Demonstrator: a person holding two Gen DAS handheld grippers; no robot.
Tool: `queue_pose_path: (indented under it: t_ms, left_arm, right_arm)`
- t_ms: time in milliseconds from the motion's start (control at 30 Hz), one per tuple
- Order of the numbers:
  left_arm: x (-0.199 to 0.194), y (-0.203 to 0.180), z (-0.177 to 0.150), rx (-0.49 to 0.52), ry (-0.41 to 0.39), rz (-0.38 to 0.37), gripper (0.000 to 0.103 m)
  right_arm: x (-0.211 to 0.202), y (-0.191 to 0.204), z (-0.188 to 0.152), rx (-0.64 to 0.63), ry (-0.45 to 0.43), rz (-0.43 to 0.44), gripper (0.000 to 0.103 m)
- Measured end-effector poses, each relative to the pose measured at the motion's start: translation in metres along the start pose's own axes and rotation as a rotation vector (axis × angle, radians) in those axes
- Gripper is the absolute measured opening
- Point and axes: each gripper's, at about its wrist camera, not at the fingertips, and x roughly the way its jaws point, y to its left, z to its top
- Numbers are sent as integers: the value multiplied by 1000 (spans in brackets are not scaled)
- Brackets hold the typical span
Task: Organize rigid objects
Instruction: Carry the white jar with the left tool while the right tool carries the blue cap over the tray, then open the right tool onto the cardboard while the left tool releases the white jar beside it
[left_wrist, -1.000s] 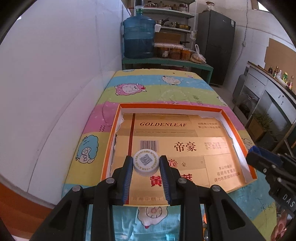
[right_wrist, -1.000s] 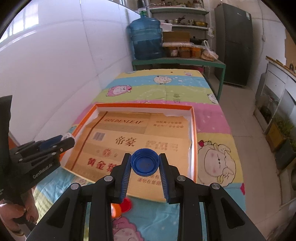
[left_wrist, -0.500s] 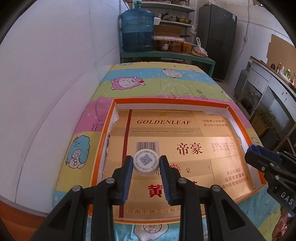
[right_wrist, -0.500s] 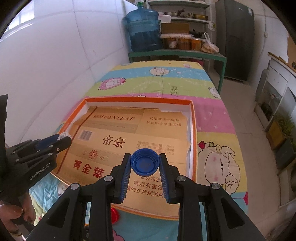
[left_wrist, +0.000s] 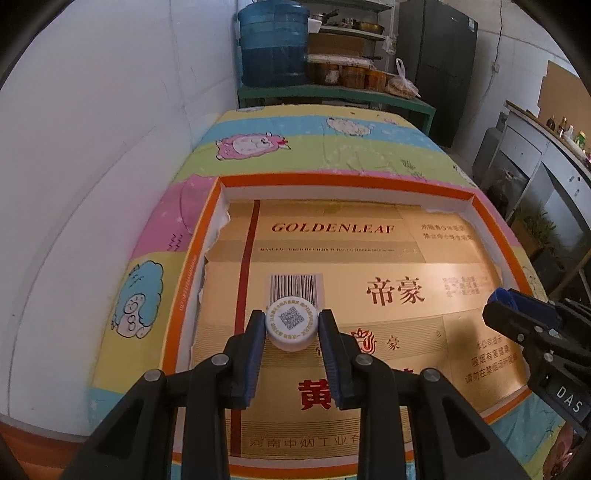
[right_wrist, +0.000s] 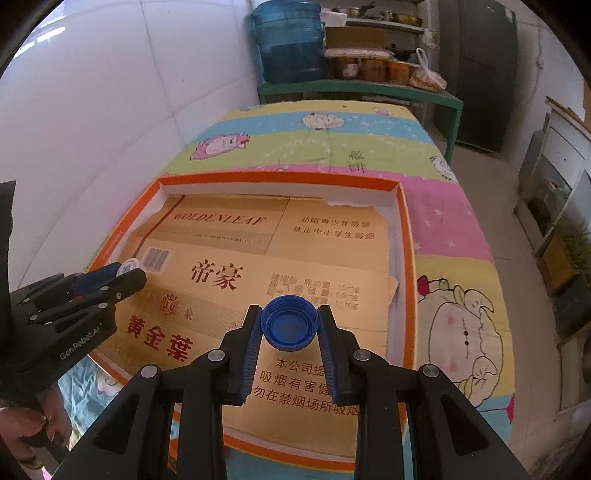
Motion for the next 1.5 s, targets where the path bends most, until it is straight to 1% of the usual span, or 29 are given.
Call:
queue_pose_path:
  t_ms: [133, 300, 433, 600, 733, 800, 833, 867, 900, 967, 1133, 1300, 1500]
  left_arm:
    - [8, -1, -2, 2, 17, -12, 30]
    - [12, -1, -4, 4, 17, -32, 30]
    - [13, -1, -5, 7, 2, -45, 30]
    - [14, -2, -8, 50, -17, -59, 31]
    - [13, -3, -9, 59, -19, -73, 37]
    - [13, -4, -8, 57, -16, -86, 43]
    - [12, -4, -8, 56, -14, -99, 50]
    - [12, -4, -8, 56, -15, -105, 55]
    - [11, -4, -8, 56, -19, -109, 57]
    - [8, -3, -10, 51, -29, -106, 58]
    - [-2, -2, -12, 54, -47, -130, 60]
    - [-17, 1, -14, 55, -85, -137, 61]
    - [-35, 16, -24, 39, -103, -135, 61]
  right_arm:
    - [10, 1, -2, -4, 20, 5, 31]
    - [19, 1, -5, -5, 44, 8, 31]
    - [23, 1, -7, -10, 41, 4, 31]
    - [23, 2, -6, -15, 35, -7, 31]
    - [22, 3, -7, -12, 26, -15, 32]
    - [21, 3, -8, -11, 19, -23, 40]
    - [20, 3, -8, -9, 17, -24, 46]
    - [19, 2, -8, -7, 15, -23, 50]
    - [18, 2, -9, -4, 13, -20, 50]
    - [15, 1, -10, 1, 5, -16, 51]
    - [4, -1, -15, 8, -14, -13, 52]
    - [-6, -3, -19, 27, -32, -15, 52]
    - [-26, 1, -28, 37, -66, -13, 52]
